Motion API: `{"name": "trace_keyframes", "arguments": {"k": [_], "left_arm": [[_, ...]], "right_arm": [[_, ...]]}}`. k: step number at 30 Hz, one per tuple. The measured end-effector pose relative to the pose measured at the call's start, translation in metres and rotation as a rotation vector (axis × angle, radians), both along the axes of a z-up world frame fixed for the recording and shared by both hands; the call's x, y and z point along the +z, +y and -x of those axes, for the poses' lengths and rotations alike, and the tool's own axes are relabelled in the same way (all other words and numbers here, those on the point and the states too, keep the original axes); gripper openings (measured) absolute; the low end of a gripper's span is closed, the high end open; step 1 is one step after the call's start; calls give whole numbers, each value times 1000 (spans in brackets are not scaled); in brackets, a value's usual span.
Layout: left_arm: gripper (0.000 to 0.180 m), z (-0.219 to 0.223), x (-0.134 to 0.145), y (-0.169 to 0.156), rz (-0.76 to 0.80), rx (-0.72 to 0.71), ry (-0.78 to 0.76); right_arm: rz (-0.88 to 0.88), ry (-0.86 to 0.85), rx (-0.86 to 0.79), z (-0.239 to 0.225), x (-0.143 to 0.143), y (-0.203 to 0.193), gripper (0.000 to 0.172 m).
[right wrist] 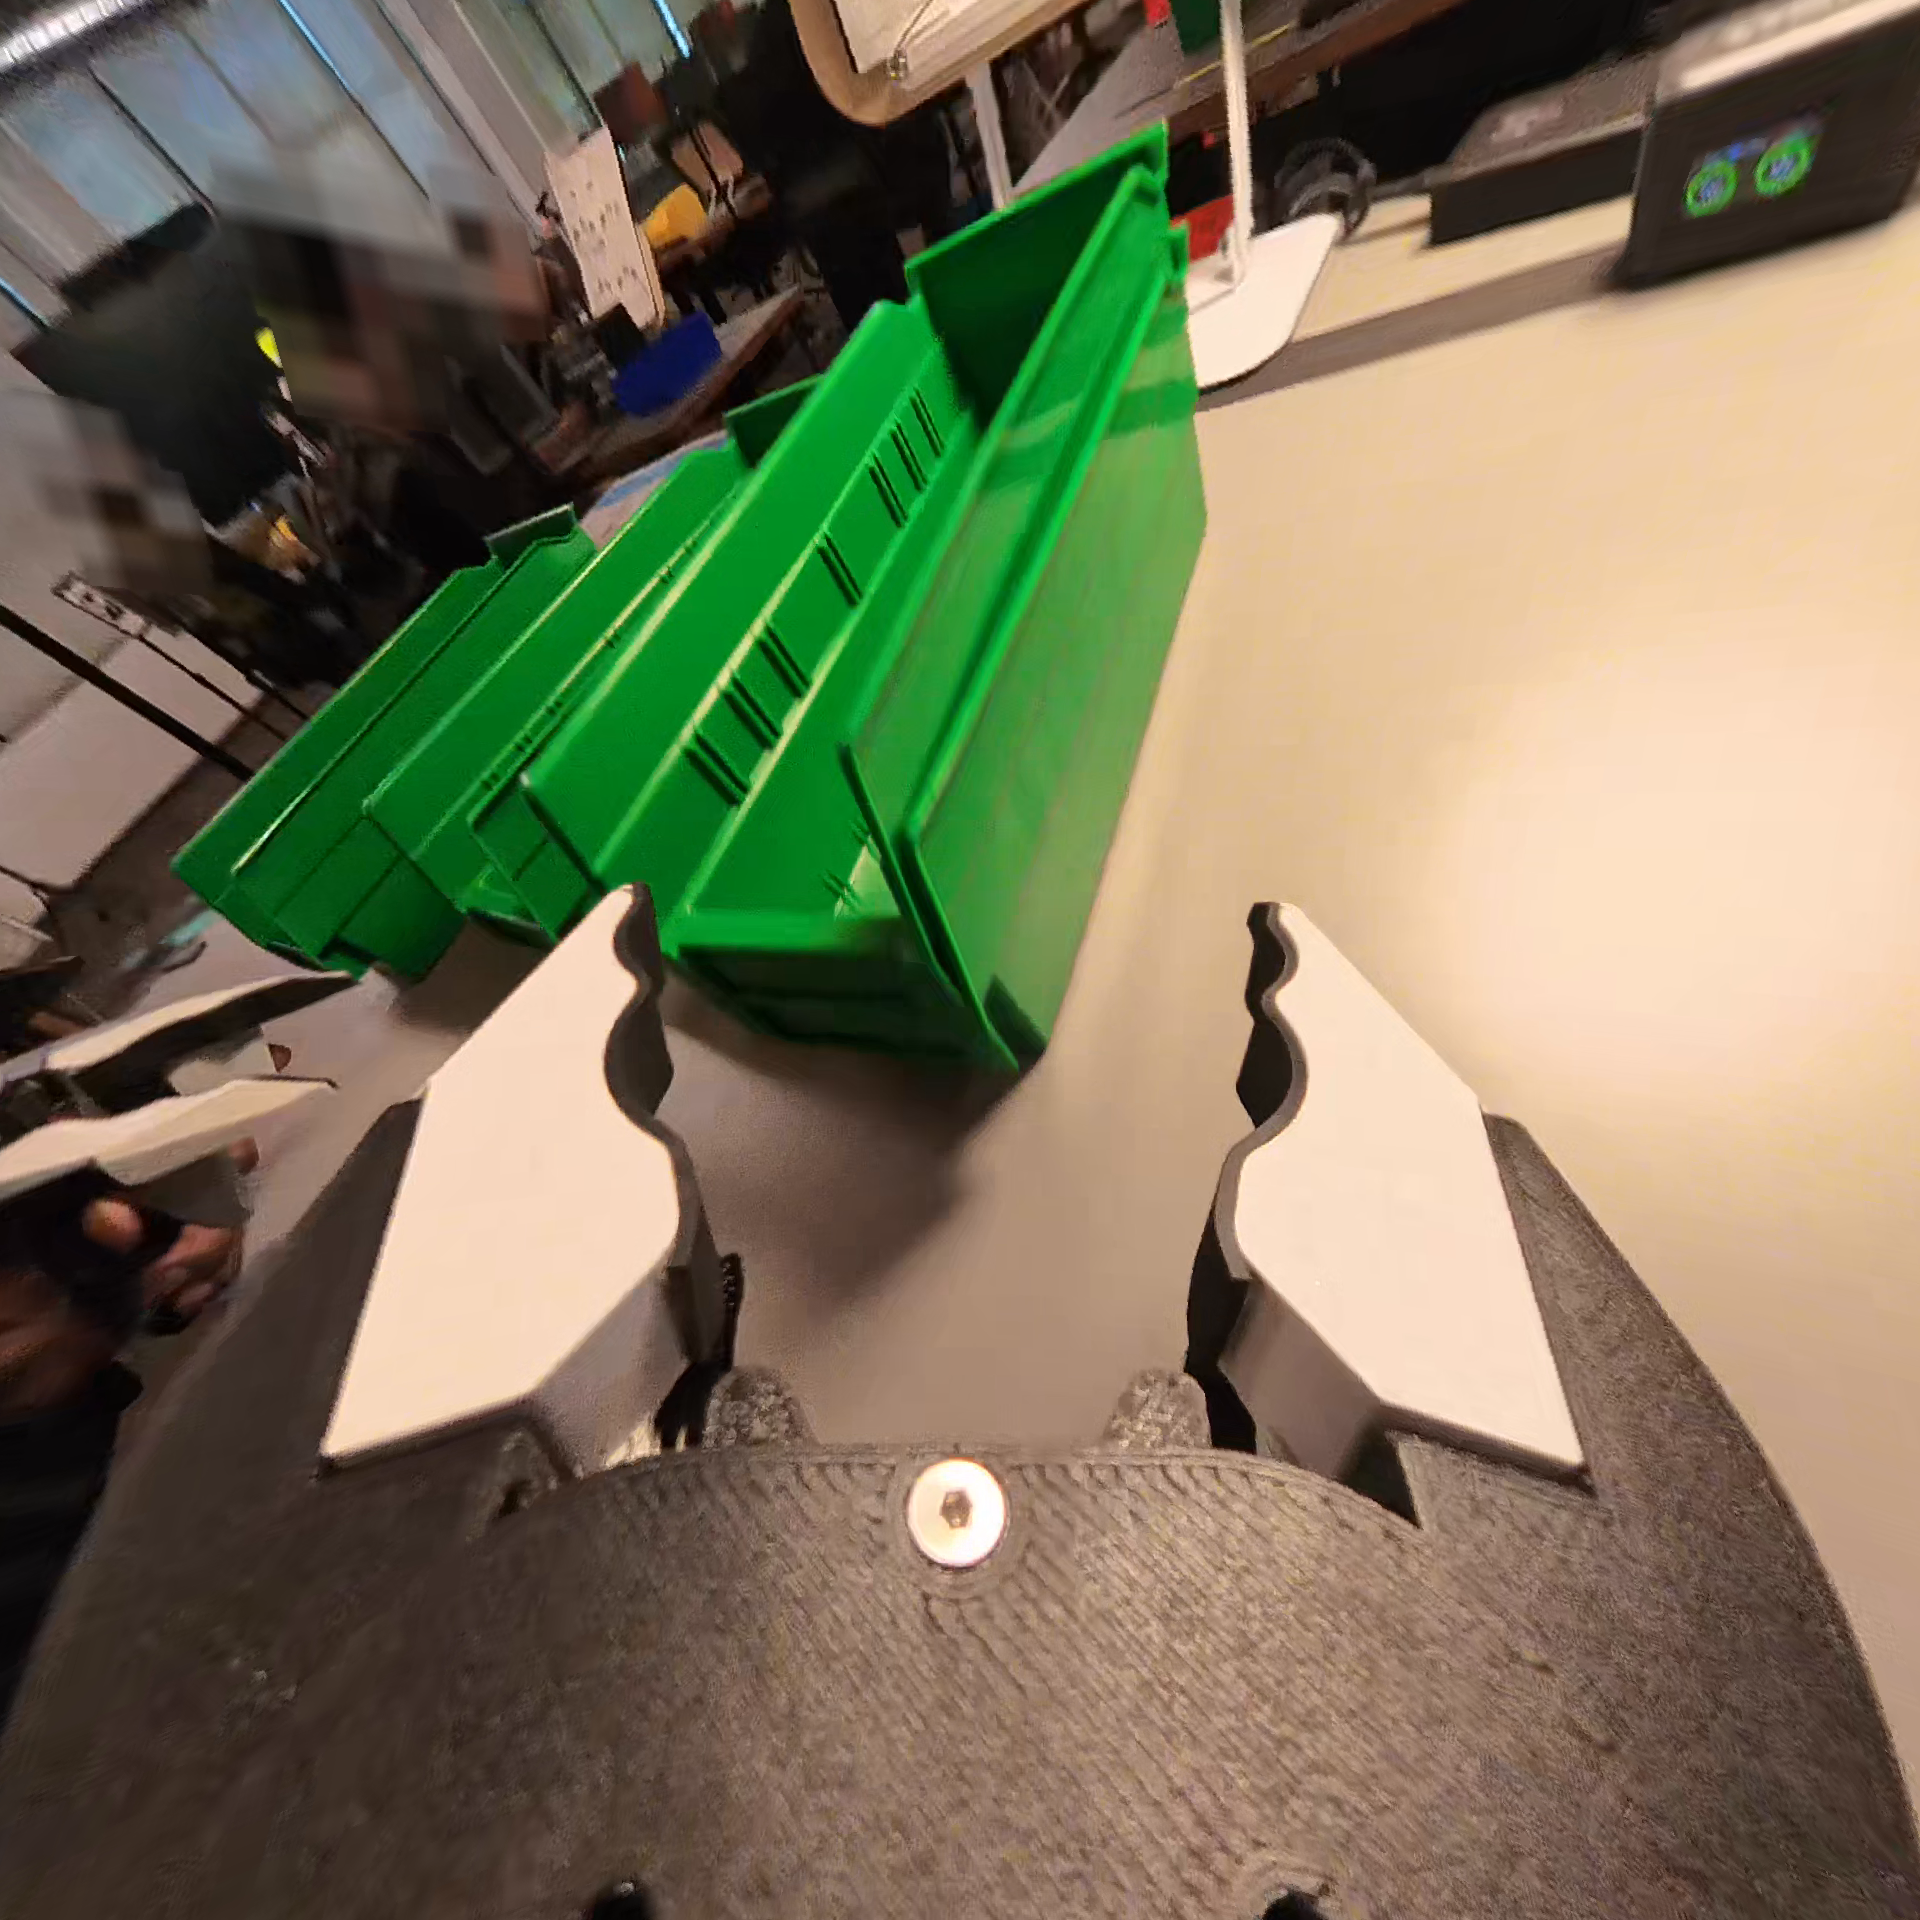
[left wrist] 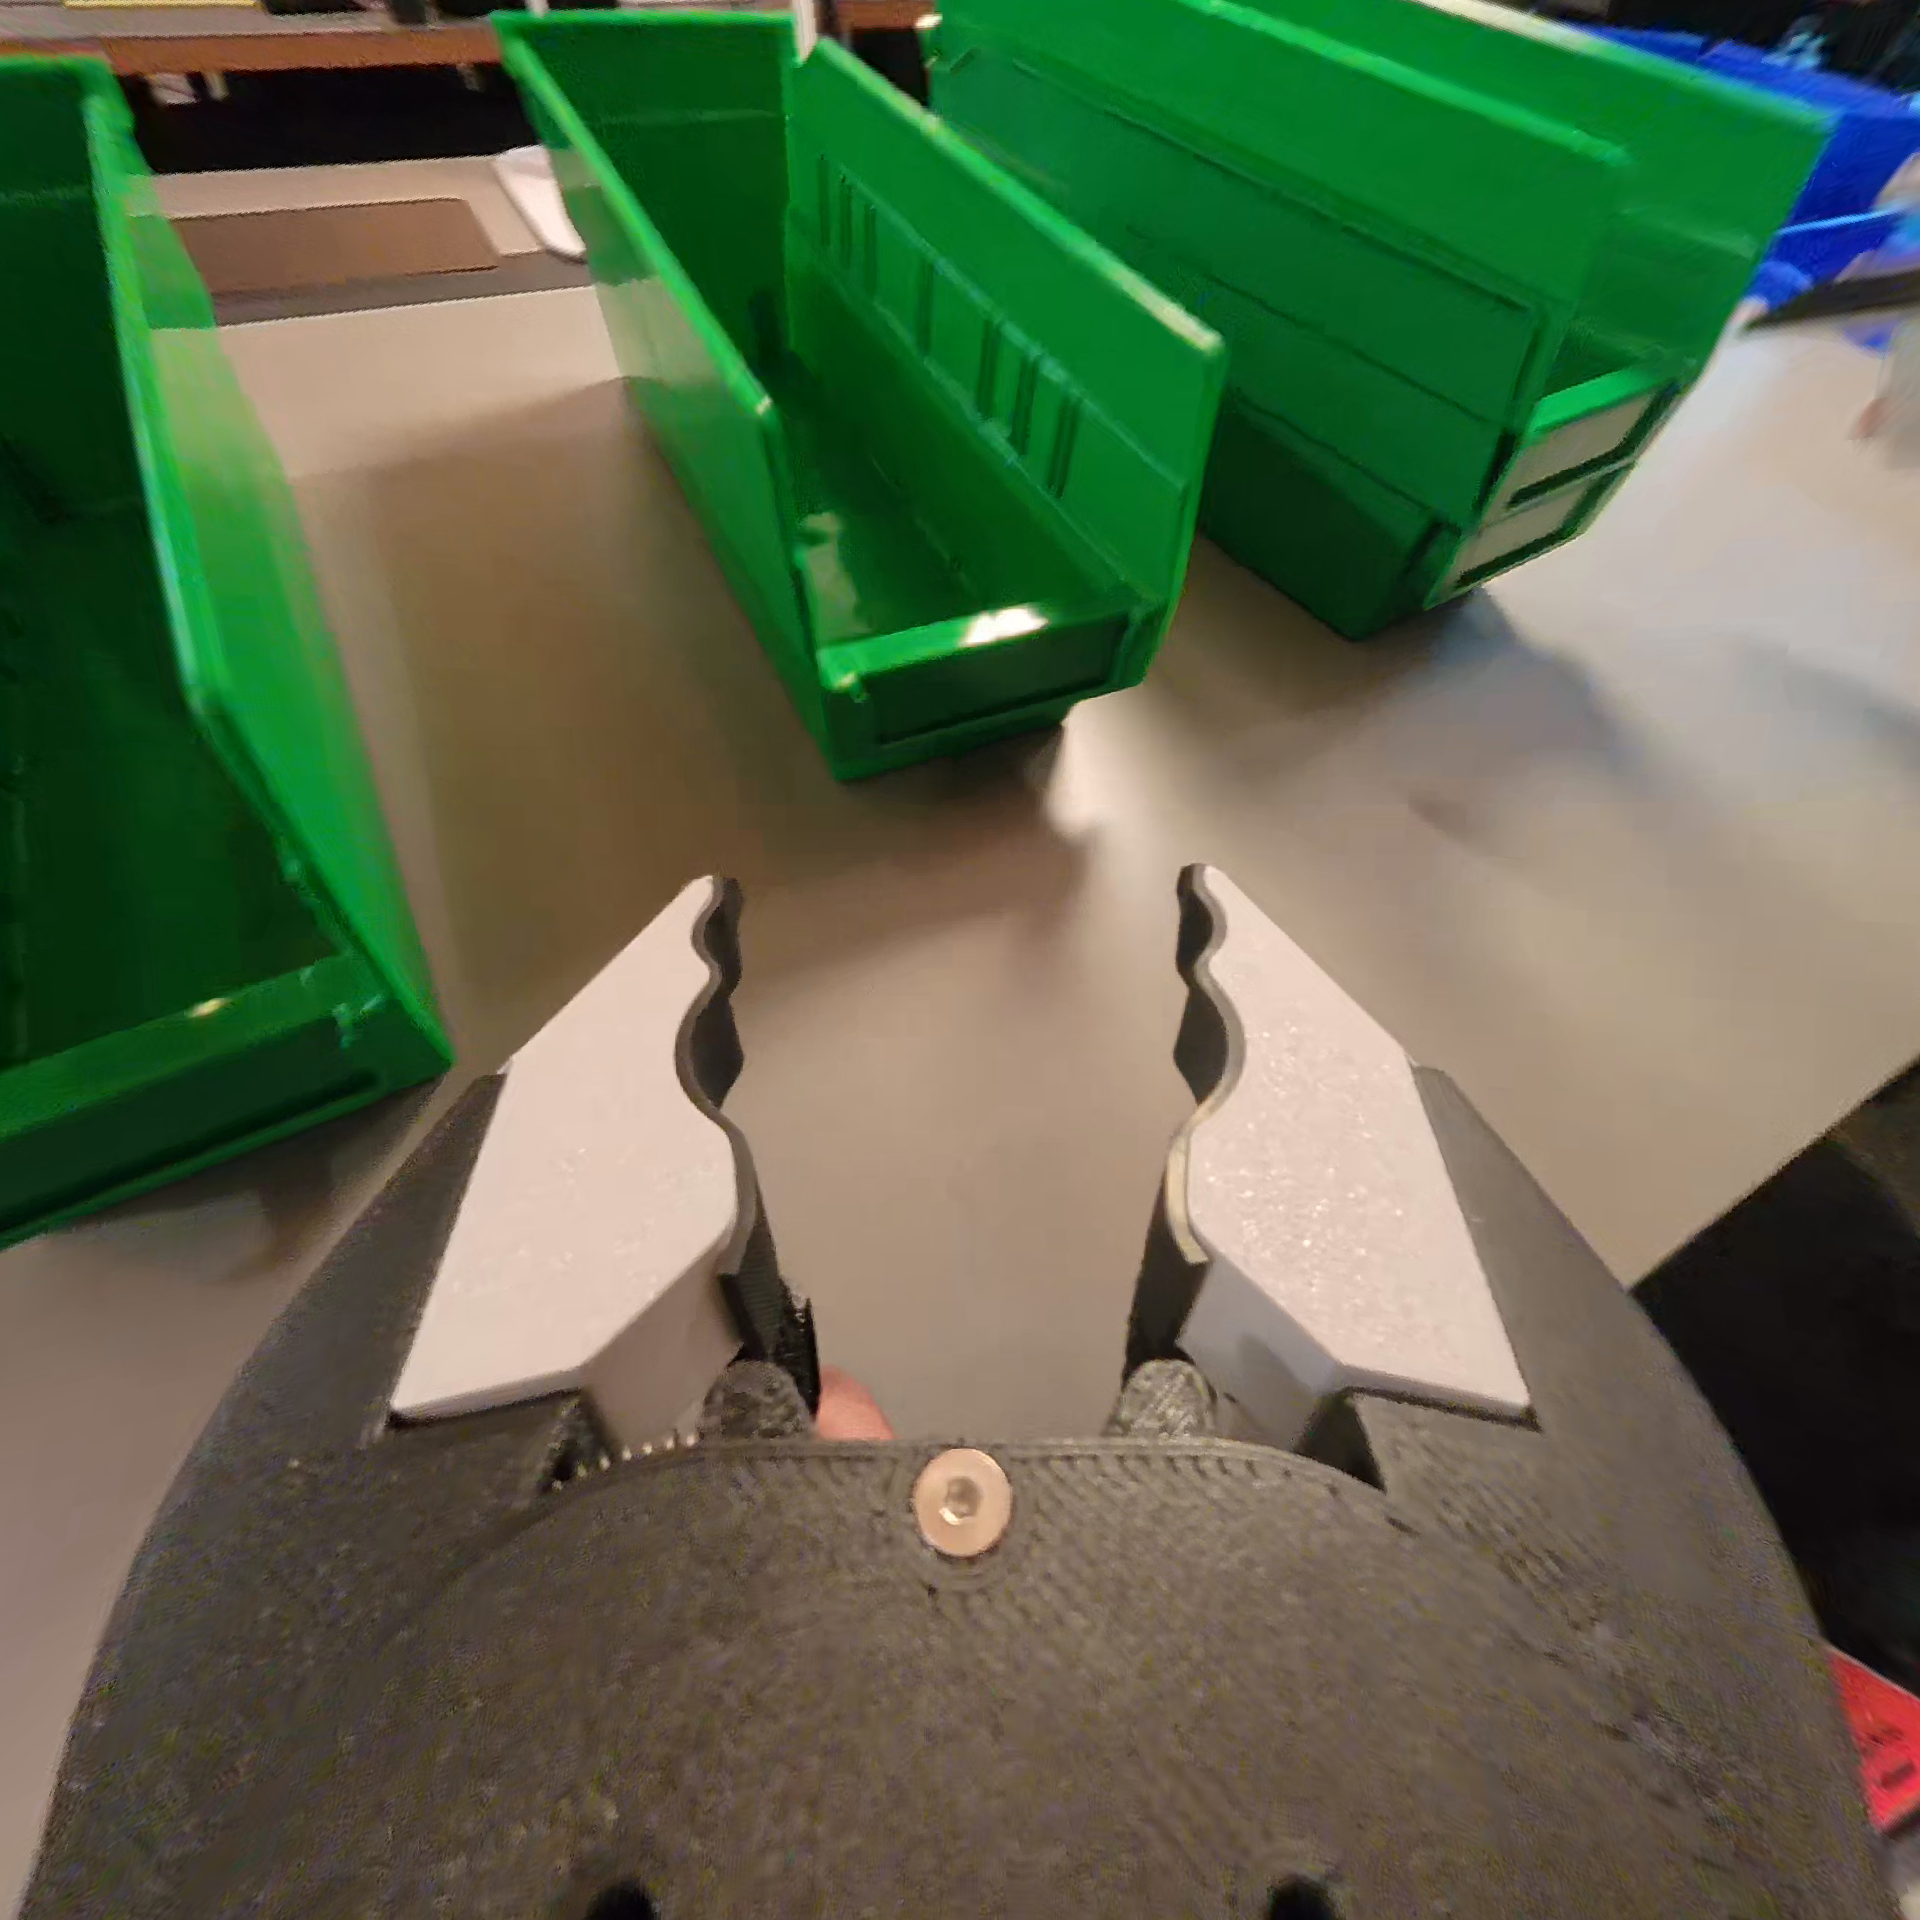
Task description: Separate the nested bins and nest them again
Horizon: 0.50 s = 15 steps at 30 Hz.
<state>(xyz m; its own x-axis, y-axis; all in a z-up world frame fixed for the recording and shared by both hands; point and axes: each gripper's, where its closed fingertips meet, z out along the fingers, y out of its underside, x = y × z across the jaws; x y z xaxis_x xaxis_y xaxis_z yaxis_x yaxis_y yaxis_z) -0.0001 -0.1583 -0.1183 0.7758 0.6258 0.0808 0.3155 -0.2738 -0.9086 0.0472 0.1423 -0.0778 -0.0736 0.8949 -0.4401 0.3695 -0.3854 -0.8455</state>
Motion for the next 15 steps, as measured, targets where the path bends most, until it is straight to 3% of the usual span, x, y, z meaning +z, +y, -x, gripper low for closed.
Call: {"name": "trace_keyframes", "arguments": {"k": [3,6,9,12,15], "left_arm": [[88,-10,35,24,-82,-82,-2],[103,2,65,44,-67,-91,18],[115,31,87,66,-8,-103,13],[122,61,101,92,19,-145,-85],[128,105,101,110,76,-96,-192]], "right_arm": [[72,18,-28,-19,-32,-3,112],[80,119,-72,-26,-20,0,102],[74,91,-53,-23,-24,-4,100],[79,85,-55,-21,-25,-3,100],[90,111,-63,-23,-22,-1,99]]}}
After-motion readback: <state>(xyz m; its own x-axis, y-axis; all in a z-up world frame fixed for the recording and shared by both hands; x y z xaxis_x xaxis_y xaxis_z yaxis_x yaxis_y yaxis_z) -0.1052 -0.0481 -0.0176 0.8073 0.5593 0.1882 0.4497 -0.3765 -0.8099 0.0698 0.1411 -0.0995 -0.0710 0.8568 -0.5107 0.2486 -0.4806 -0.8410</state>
